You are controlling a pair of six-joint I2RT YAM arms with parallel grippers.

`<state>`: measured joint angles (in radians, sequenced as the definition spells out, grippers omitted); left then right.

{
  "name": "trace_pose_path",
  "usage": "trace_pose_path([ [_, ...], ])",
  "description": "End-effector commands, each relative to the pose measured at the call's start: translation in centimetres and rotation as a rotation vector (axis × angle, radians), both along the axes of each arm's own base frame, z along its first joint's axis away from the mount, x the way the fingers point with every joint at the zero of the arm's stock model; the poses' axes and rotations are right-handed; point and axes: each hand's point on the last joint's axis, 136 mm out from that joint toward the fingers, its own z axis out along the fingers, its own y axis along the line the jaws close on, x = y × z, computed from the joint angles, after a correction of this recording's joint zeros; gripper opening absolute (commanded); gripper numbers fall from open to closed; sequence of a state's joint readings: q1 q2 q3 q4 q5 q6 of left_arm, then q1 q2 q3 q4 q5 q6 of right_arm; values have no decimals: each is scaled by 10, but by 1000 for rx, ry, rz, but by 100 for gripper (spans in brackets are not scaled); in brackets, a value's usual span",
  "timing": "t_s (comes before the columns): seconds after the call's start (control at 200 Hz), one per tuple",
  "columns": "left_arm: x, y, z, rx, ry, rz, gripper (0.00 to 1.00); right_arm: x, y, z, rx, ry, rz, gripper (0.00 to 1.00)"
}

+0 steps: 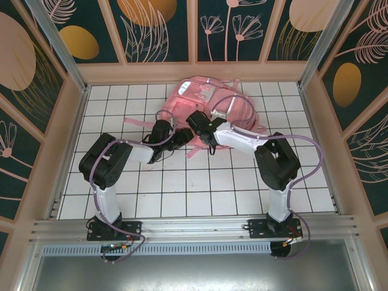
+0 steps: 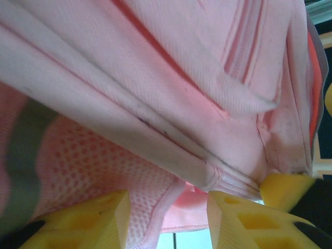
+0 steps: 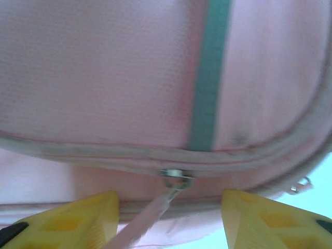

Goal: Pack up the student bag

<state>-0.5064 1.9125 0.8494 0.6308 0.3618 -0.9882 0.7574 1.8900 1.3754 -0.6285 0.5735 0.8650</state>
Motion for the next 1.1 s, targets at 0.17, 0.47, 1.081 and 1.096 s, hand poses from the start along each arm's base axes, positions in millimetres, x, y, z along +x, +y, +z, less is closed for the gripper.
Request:
trace_pose_path([
  [0.17, 15, 12, 7, 56, -37, 31, 44, -6, -28, 31, 134, -44, 7, 54],
  [0.47, 17, 12, 17, 61, -48, 36, 45, 10, -5, 42, 251, -52, 187, 54],
  [1.081, 20, 20, 14, 119, -32, 62, 46, 6, -14, 9, 244, 31, 464, 53],
  [1.096, 21, 20, 15, 121, -33, 63, 46, 6, -13, 8, 246, 31, 464, 53],
])
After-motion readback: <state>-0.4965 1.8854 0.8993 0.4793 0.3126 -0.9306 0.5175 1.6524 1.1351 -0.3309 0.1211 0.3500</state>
